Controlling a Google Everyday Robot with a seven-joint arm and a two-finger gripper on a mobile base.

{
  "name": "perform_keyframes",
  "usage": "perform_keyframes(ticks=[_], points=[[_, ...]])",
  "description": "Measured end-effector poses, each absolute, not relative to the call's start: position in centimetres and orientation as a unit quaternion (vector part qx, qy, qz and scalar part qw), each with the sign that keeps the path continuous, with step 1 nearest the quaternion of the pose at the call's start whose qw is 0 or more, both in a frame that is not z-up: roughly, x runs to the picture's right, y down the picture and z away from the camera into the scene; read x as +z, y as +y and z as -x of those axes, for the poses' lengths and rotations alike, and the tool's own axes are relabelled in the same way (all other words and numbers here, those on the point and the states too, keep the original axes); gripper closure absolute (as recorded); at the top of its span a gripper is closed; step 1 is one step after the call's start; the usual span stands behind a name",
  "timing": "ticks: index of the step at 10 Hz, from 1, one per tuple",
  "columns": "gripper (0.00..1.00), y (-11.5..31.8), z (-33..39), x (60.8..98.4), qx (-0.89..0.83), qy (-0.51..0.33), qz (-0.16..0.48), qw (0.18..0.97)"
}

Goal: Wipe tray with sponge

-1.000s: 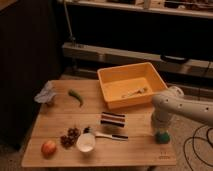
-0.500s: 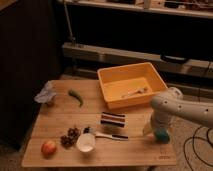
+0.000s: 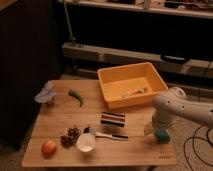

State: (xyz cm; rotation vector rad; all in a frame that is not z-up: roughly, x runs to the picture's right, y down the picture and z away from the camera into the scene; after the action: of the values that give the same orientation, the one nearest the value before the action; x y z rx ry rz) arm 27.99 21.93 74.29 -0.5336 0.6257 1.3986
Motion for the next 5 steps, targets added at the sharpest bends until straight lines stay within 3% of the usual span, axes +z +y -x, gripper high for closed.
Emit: perform_keyframes(ticks=[5], points=[[0.2, 20.89, -28.99, 73.58, 0.629, 0.259, 0.253, 0.688]])
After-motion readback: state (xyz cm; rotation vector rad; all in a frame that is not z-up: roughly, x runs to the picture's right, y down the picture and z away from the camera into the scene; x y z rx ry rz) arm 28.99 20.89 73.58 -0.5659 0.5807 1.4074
